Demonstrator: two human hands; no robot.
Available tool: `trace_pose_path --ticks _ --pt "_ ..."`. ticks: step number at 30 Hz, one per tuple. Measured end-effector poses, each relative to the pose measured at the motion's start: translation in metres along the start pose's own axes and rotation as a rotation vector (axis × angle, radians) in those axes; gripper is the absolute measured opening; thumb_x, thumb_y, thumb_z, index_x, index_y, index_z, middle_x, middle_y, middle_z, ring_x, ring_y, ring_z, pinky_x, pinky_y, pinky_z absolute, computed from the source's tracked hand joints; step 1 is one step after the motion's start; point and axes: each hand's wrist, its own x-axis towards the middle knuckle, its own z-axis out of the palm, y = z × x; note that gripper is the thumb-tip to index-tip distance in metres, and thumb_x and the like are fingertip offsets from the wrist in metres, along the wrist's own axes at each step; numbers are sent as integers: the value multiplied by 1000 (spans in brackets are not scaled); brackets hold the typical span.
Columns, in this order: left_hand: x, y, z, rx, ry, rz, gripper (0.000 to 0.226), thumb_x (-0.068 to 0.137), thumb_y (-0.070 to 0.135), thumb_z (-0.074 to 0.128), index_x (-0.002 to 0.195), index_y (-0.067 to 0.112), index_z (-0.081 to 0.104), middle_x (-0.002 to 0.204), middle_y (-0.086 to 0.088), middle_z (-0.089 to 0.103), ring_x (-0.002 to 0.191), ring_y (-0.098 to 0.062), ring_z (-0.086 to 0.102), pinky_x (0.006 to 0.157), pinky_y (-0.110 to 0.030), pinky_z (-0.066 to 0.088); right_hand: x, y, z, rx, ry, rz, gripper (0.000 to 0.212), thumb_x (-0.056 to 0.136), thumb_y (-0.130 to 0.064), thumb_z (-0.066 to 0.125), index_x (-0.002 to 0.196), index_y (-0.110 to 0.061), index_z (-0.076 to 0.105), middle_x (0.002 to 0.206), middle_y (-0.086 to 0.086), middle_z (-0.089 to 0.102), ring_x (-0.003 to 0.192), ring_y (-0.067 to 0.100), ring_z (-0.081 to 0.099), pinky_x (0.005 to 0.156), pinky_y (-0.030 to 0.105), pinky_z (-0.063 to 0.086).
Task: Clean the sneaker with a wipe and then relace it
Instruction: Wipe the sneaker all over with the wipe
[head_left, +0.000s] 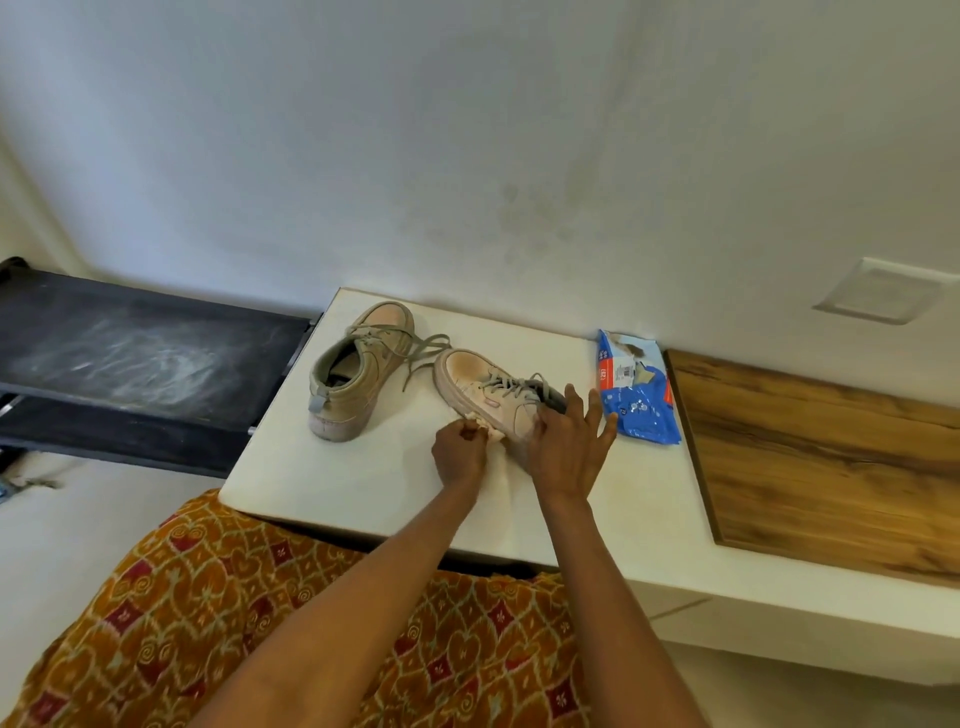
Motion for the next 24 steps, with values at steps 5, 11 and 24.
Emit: trace_pose_path --ticks 5,11,24 --pt "31 17 -13 -66 149 -61 16 85 14 61 97 9 70 89 -12 70 80 -33 66 73 -46 57 0 -4 -1 1 16 -74 22 87 -24 61 105 -17 72 139 10 50 139 33 28 113 53 11" --pt "3 39 -2 96 -13 329 15 85 12 63 96 5 70 95 -9 70 85 -22 64 71 -24 47 -1 -19 10 -83 40 -101 32 82 -35 68 111 -22 69 133 6 56 135 32 38 110 54 23" --pt "47 73 -13 679 -51 454 24 91 24 49 104 24 70 105 -1 69 94 -24 64 75 -30 46 -5 -13 0 -133 -82 -150 45 76 -19 75 120 -17 63 138 12 51 137 37 33 110 58 18"
